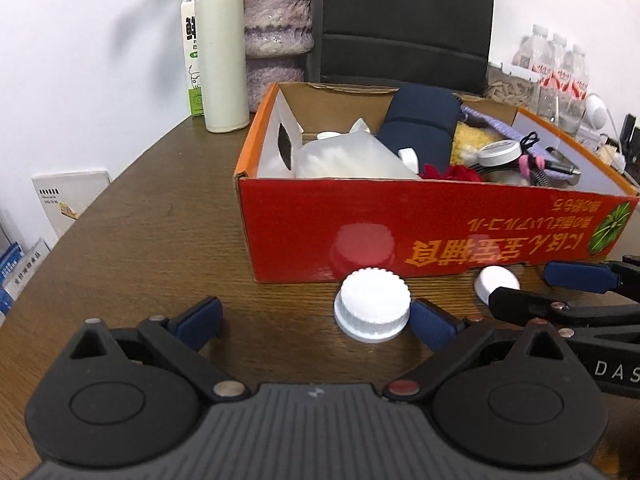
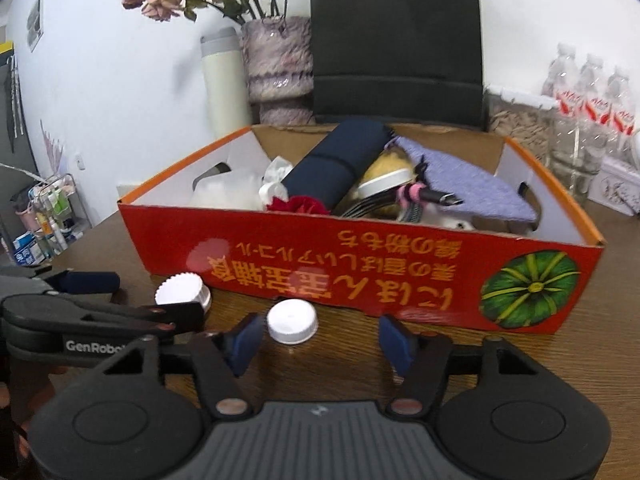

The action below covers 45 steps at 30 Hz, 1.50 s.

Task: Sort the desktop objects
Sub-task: 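Close the left gripper on the ridged cap while the right gripper grasps the small cap, then carry both white caps with both grippers over the box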

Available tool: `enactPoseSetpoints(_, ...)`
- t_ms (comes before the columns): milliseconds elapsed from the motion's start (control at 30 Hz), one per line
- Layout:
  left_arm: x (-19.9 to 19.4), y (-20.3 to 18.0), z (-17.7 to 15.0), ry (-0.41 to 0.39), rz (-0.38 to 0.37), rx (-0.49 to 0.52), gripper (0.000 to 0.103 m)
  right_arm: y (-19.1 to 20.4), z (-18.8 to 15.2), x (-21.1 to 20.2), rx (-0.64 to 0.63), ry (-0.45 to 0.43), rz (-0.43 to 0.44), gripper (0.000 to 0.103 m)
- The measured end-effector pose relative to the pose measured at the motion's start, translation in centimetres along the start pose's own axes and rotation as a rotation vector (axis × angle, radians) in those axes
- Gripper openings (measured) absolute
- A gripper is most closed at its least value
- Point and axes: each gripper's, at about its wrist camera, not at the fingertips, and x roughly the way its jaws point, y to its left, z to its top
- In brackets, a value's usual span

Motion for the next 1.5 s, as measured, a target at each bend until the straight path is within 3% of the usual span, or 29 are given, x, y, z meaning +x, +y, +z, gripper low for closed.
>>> enactPoseSetpoints(167, 0.2, 0.5, 0.2, -0.01, -0.007, 0.009, 0.094, 1.1, 0.3, 0.6, -0.033, 0.007, -0.01, 0.054)
enactPoseSetpoints(300, 0.0, 0.1, 0.2, -0.023, -0.026, 0.029, 0.082, 2.3, 0.3, 0.7, -0.081, 0.006, -0.002, 0.027)
enactPoseSetpoints(367, -0.1, 0.1, 0.2, -0.03, -0.033, 0.03, 0.076, 2.6, 0.3, 0.6, -0.089, 0.006, 0.006, 0.027)
enactPoseSetpoints(433, -0.4, 0.0, 0.1, -0.041, -0.036, 0.031, 0.055, 2.8, 0.3, 0.6, -0.092, 0.005, 0.006, 0.027)
enactPoseSetpoints(500, -0.7, -0.1, 0.0, -0.053, -0.044, 0.03, 0.041, 2.7, 0.3, 0.6, -0.085, 0.002, -0.002, 0.027)
enactPoseSetpoints(733, -1.5, -0.3, -0.4, -0.076, -0.059, 0.018, 0.041, 3.0, 0.0, -1.0, -0.112, -0.108, -0.039, 0.026)
enactPoseSetpoints(1067, -6.5, -2.6, -2.3, -0.376, 0.031, 0.147, 0.041, 4.2, -1.3, -4.7, -0.182, -0.345, -0.103, 0.026)
enactPoseSetpoints(1233, -8.1, -3.5, -3.0, -0.514, 0.024, 0.177, 0.041, 4.3, -1.8, -6.0, -0.191, -0.445, -0.134, 0.027)
enactPoseSetpoints(1500, -8.0, -3.8, -2.5, -0.574, -0.001, 0.148, 0.041, 2.9, -1.2, -5.7, -0.17, -0.484, -0.167, 0.027)
